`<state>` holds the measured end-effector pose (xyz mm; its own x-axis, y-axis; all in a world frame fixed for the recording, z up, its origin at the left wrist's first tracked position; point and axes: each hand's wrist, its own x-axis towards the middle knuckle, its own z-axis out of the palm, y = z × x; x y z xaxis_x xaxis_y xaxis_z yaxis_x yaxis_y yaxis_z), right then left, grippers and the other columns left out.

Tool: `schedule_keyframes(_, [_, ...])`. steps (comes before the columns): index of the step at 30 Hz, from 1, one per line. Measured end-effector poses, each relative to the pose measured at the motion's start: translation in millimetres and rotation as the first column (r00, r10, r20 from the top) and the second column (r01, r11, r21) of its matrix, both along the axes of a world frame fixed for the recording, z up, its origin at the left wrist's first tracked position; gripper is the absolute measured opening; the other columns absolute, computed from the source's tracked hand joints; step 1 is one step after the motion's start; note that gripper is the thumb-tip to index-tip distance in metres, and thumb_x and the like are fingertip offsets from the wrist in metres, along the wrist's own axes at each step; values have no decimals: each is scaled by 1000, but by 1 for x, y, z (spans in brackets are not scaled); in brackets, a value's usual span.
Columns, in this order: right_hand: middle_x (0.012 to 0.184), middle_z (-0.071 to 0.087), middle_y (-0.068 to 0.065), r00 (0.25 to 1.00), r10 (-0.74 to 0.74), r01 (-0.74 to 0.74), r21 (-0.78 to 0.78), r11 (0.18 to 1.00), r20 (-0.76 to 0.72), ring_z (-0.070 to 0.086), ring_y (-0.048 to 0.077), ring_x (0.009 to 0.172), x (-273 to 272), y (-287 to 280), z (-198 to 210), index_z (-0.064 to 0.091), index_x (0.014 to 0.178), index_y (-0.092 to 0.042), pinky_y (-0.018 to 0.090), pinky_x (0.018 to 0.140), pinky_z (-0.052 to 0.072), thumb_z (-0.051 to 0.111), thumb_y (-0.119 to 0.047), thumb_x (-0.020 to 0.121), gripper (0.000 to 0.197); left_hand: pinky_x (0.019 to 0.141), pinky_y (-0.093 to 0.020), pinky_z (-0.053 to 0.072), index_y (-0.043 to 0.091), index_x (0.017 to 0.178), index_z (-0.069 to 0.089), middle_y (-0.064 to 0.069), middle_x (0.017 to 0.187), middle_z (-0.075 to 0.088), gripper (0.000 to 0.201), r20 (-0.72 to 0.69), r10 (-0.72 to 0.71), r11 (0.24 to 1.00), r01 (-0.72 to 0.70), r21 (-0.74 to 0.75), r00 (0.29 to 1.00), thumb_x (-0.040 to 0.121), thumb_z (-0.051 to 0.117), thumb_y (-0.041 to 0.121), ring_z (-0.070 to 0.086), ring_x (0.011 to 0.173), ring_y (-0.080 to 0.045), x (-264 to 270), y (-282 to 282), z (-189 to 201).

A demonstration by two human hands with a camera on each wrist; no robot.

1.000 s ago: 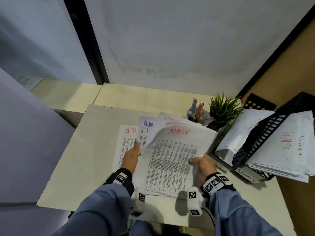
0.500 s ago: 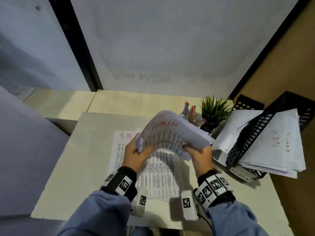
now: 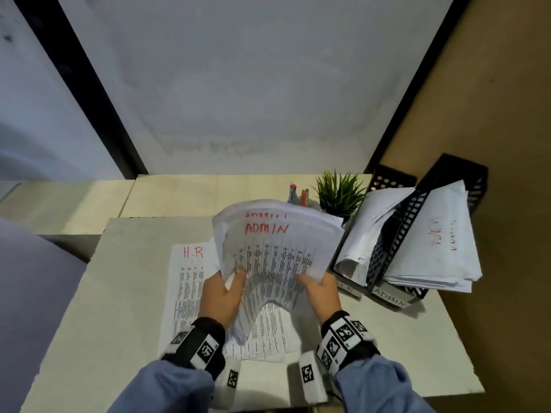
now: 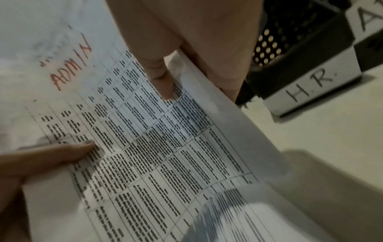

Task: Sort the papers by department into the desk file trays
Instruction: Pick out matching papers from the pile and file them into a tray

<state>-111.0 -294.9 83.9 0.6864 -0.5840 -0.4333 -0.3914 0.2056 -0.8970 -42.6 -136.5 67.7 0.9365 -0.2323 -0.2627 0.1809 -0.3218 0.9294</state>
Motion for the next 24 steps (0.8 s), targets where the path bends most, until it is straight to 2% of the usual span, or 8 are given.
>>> schedule_keyframes(3, [63, 58, 0, 990, -68, 86, -144, 986, 127, 54, 10, 55, -14, -30, 25, 56, 70, -1, 30, 61, 52, 62, -6, 85, 18, 45, -24, 47, 16, 68, 56, -4, 55, 46, 26, 143, -165, 986, 167, -6, 976, 93, 54, 21, 47, 43, -10, -1, -23, 39])
schedule_keyframes(6, [82, 66, -1, 941, -178, 255, -257, 932, 288, 63, 3, 72, -34, -75, 52, 65, 91, -10, 20, 68, 53, 61, -5, 86, 8, 43, -17, 39, 25, 64, 54, 1, 51, 42, 30, 252, -352, 932, 362, 7, 901, 93, 54, 22, 40, 39, -6, -8, -53, 84])
schedule_keyframes(9, [103, 61, 0, 853, -380, 514, -454, 727, 357, 59, 16, 102, -61, -121, 73, 57, 121, -17, 38, 93, 51, 67, -17, 83, 39, 44, -12, 28, 25, 54, 44, 10, 49, 37, 41, 323, -429, 893, 450, 10, 844, 92, 54, 14, 32, 43, -4, -18, -83, 115])
schedule_keyframes(11, [134, 45, 11, 811, -557, 543, -590, 598, 182, 38, 28, 130, -77, -150, 72, 40, 139, -16, 46, 108, 33, 71, -32, 79, 70, 44, -14, 24, 31, 46, 39, 11, 42, 37, 52, 368, -454, 873, 488, 0, 812, 90, 52, 5, 29, 42, -3, -26, -102, 128])
schedule_keyframes(14, [146, 35, 21, 786, -584, 420, -519, 744, -203, 33, 36, 135, -93, -182, 54, 30, 143, -4, 51, 111, 30, 78, -47, 67, 99, 43, -14, 24, 30, 51, 44, 10, 43, 41, 50, 444, -477, 853, 522, 23, 759, 92, 48, 2, 31, 40, -2, -41, -129, 142])
schedule_keyframes(17, [115, 65, 21, 847, -493, 393, -390, 833, -199, 62, 30, 96, -97, -194, 44, 60, 113, 4, 39, 85, 51, 80, -23, 69, 55, 44, -10, 28, 9, 91, 65, 5, 49, 47, 21, 497, -498, 844, 528, 92, 710, 92, 45, 1, 41, 43, 4, -53, -157, 145])
schedule_keyframes(19, [107, 67, 18, 880, -440, 345, -398, 850, -177, 59, 24, 85, -97, -195, 44, 64, 108, 3, 32, 76, 48, 72, -7, 75, 35, 47, -9, 30, 19, 122, 60, 7, 60, 58, 41, 518, -527, 839, 510, 190, 674, 88, 43, 4, 45, 49, -1, -59, -173, 143])
schedule_keyframes(24, [82, 63, 10, 951, -307, 252, -485, 837, -35, 58, 23, 79, -101, -199, 55, 61, 86, -10, 25, 58, 44, 59, -3, 80, 9, 80, -42, 53, 22, 141, 40, -14, 104, 69, 61, 529, -587, 810, 453, 373, 613, 83, 42, 1, 64, 89, -30, -75, -195, 142])
